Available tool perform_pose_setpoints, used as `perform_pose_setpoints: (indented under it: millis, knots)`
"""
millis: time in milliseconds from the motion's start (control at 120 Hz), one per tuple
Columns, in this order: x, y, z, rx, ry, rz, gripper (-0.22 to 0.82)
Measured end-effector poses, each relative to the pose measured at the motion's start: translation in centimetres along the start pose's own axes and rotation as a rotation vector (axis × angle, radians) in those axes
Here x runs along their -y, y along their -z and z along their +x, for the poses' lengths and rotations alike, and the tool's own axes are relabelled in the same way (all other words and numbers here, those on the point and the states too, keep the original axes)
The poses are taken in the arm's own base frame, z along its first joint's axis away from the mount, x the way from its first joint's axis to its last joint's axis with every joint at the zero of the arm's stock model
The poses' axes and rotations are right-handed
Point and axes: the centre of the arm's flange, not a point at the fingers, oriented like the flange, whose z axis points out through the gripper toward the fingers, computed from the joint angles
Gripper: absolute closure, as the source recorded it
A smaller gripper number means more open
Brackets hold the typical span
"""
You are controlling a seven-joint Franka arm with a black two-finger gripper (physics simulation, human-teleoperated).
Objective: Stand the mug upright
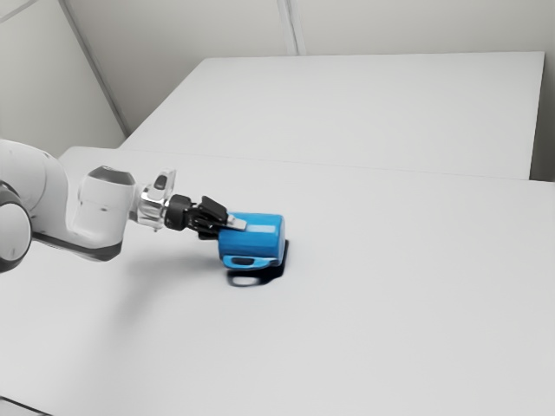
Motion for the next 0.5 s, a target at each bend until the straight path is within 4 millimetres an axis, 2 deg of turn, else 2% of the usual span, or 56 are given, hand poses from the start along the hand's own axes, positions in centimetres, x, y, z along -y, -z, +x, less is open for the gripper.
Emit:
perform_pose_setpoints:
  millis: [275,375,500]
  knots:
    - [-1.7,-0.3,0.4,0.013,-0.062,0.003,0.77]
    - [-3.9,0.2,0.5,0.063,-0.129,0.060,0.78]
    - [-7.8,0.9,0.6,0.209,-0.235,0.233,0.78]
